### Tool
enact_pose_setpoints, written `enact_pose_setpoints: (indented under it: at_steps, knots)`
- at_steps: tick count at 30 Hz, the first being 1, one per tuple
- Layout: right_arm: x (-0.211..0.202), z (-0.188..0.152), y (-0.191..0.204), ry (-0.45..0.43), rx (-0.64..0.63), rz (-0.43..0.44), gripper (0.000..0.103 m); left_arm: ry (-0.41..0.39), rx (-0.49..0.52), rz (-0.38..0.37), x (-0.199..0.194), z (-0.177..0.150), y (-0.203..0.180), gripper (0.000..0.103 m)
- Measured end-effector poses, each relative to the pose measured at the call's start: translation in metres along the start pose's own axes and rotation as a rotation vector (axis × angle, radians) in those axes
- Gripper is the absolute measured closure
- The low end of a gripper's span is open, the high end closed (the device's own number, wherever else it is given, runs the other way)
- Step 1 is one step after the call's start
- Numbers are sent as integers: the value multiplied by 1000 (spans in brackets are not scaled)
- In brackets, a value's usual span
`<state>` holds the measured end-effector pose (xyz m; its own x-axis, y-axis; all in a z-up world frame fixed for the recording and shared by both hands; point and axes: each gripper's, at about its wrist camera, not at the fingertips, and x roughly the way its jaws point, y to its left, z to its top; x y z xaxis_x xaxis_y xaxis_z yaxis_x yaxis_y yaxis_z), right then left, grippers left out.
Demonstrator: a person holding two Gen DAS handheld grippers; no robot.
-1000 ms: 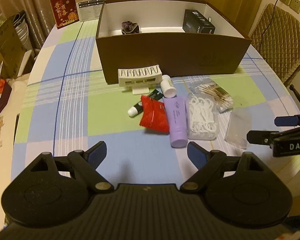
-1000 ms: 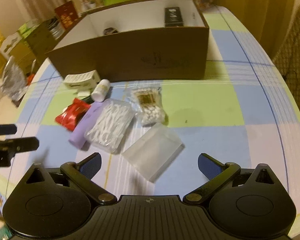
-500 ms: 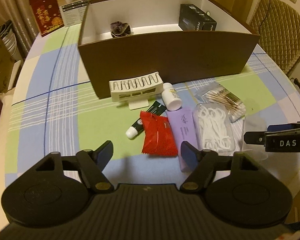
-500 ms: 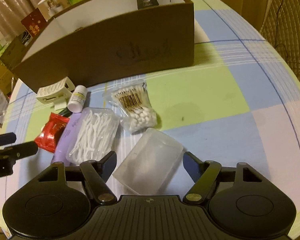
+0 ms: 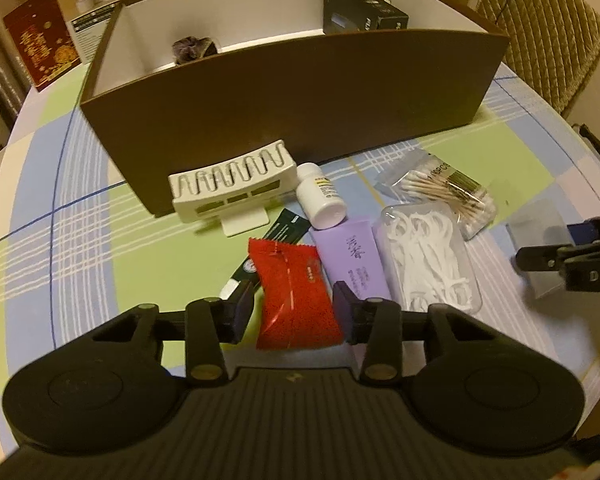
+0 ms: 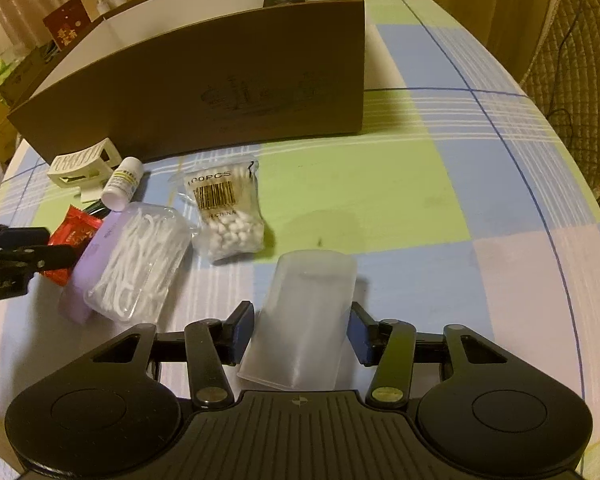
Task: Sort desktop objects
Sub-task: 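Grasp the red candy packet with the left tool while the right tool grasps the clear case, then carry the red packet and clear case over the cardboard box with both tools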
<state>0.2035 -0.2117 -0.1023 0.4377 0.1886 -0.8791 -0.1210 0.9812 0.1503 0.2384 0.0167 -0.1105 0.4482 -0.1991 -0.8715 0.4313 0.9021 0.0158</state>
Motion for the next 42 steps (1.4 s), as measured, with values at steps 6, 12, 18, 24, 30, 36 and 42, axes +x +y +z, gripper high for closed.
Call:
enact_pose_setpoints:
  at_steps: [6, 12, 18, 24, 30, 36, 42]
  knots:
    - [-1, 0, -11, -8, -7, -1, 56, 11, 38, 23, 12, 2, -4, 73]
    - [0, 1, -9, -16, -46, -12, 56, 22, 42, 16, 17, -5, -2, 80]
    - [0, 1, -9, -14, -70, -7, 57, 42, 21, 19, 9, -14, 1, 81]
    - [-2, 1, -12, 2, -72, 12, 57, 58, -34, 19, -3, -22, 9, 81]
    - [-10, 1, -12, -1, -68, 47, 57, 38, -60, 34, -19, -25, 11, 81]
    - [-32, 12, -7, -36, -60, 111, 57, -9, -81, 27, -40, -17, 8, 81]
    - [-56, 33, 4, -93, -98, 165, 57, -73, -92, 7, -60, -1, 7, 81]
